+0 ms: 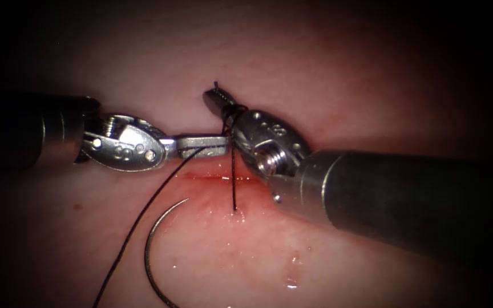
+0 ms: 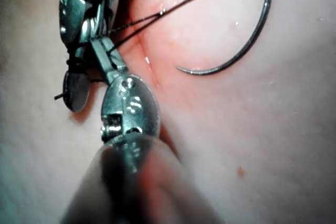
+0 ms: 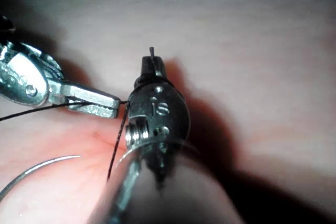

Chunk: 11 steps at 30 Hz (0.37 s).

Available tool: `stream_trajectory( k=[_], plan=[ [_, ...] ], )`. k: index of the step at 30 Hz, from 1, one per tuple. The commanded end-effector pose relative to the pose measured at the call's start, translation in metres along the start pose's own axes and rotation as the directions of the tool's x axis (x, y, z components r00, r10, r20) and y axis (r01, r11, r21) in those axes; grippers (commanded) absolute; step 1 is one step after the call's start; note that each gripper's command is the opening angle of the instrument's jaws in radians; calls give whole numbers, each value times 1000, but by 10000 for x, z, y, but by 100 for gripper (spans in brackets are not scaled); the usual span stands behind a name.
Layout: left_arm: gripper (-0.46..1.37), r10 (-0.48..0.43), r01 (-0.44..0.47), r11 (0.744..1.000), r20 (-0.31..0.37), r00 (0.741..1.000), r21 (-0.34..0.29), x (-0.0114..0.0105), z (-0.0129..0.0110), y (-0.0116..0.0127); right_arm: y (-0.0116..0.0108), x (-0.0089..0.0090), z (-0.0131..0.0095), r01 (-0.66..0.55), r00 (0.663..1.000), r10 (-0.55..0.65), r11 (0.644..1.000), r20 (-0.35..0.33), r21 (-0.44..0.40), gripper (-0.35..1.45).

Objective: Wound Closure
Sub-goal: Grasp the short tail of suture with the right hand

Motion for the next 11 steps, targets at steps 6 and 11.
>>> stream_trajectory(
  k=[6,11],
  plan=[
    [-35,-3,3,1000,0,1000,-4,-3,1,2,-2,1,1,11,1000,-11,1000,-11,1,-35],
    [-35,-3,3,1000,1,1000,-4,-3,1,2,-2,5,0,19,1000,-19,1000,-21,4,-35]
  ],
)
